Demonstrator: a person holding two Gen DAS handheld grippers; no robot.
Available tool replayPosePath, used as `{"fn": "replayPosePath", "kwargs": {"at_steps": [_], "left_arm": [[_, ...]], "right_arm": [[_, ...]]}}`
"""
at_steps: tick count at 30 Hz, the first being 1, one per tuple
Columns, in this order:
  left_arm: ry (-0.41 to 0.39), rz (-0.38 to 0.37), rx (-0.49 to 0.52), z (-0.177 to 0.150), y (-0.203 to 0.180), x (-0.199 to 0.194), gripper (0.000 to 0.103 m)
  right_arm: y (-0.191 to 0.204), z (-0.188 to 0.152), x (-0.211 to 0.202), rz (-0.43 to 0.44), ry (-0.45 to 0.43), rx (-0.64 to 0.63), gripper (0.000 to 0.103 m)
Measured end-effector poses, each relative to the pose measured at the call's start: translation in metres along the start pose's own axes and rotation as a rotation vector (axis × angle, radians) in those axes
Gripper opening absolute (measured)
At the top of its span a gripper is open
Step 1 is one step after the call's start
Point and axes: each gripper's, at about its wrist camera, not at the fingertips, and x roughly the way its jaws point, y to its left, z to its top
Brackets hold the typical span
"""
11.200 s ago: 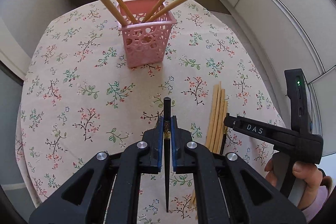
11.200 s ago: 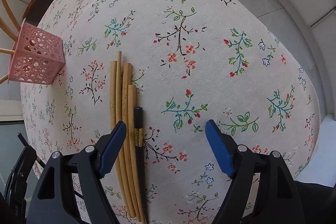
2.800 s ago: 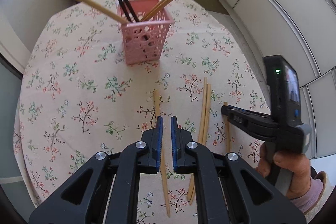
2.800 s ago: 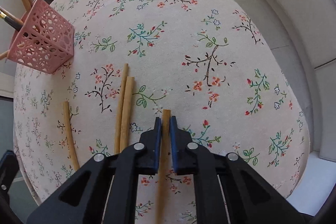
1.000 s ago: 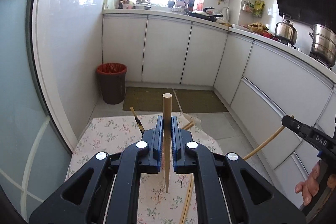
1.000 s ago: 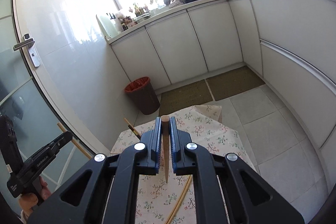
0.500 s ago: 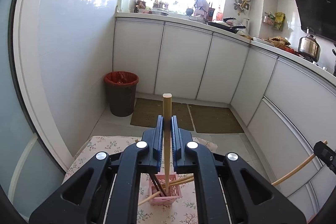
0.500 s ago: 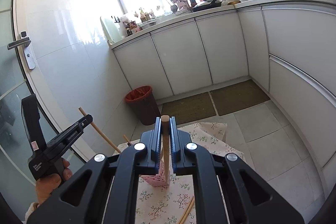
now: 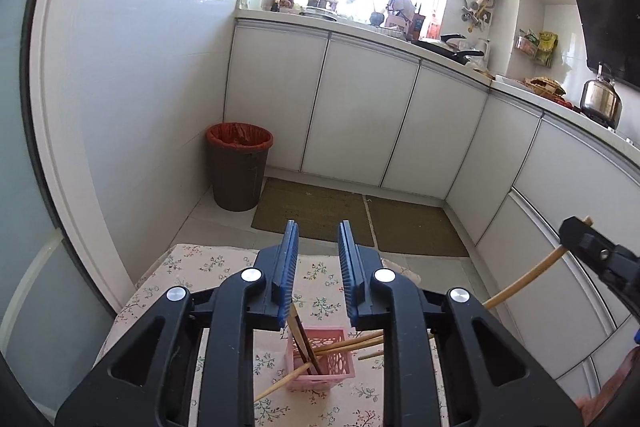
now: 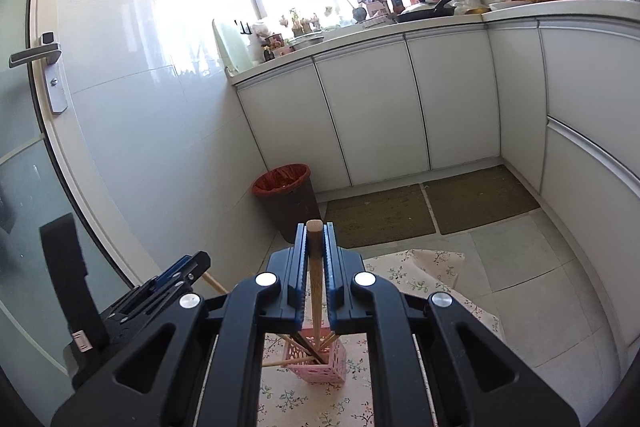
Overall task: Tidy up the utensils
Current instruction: 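Open both grippers to release the wooden chopsticks into the cup, then move both grippers back to the pile and grasp a wooden chopstick with the left gripper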
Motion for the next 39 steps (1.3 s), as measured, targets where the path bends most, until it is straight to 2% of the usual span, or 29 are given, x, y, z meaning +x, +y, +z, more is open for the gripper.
{"fn": "replayPosePath", "kwargs": {"at_steps": [6,14,16,25,26,29,30,31,32,33,36,39], "left_arm": [[-0.017,0.039,-0.05,-0.006,0.015,-0.021,0.025],[-0.033,0.071,-0.049,-0.007,0.027,-0.033,0.026],[-0.026,0.078,-0.051,-0.008,0.029,-0.031,0.026],[-0.018,0.118,-0.004,-0.013,0.018,-0.033,0.027],[-0.02,0.119,0.001,-0.013,0.015,-0.035,0.029],[-0.032,0.126,0.016,-0.014,0.007,-0.044,0.042],[-0.033,0.125,0.022,-0.015,0.004,-0.047,0.045],[-0.032,0.124,0.03,-0.017,0.001,-0.05,0.048],[-0.03,0.125,0.038,-0.019,-0.002,-0.052,0.051],[-0.03,0.129,0.045,-0.021,-0.004,-0.055,0.058],[-0.034,0.143,0.066,-0.031,-0.013,-0.065,0.071],[-0.041,0.16,0.097,-0.043,-0.02,-0.076,0.075]], "right_arm": [[0.008,-0.017,0.028,-0.014,0.037,-0.029,0.008],[0.015,-0.034,0.056,-0.03,0.072,-0.066,0.008],[0.019,-0.036,0.061,-0.036,0.076,-0.081,0.011],[0.018,-0.035,0.042,-0.088,0.054,-0.095,0.012],[0.016,-0.035,0.038,-0.094,0.052,-0.096,0.012],[0.013,-0.04,0.024,-0.109,0.051,-0.107,0.012],[0.012,-0.042,0.018,-0.11,0.052,-0.111,0.016],[0.01,-0.045,0.012,-0.115,0.051,-0.114,0.029],[0.009,-0.048,0.005,-0.119,0.046,-0.116,0.037],[0.007,-0.052,-0.002,-0.126,0.035,-0.116,0.05],[0.001,-0.062,-0.022,-0.17,0.014,-0.116,0.061],[-0.008,-0.071,-0.038,-0.221,0.004,-0.098,0.07]]}}
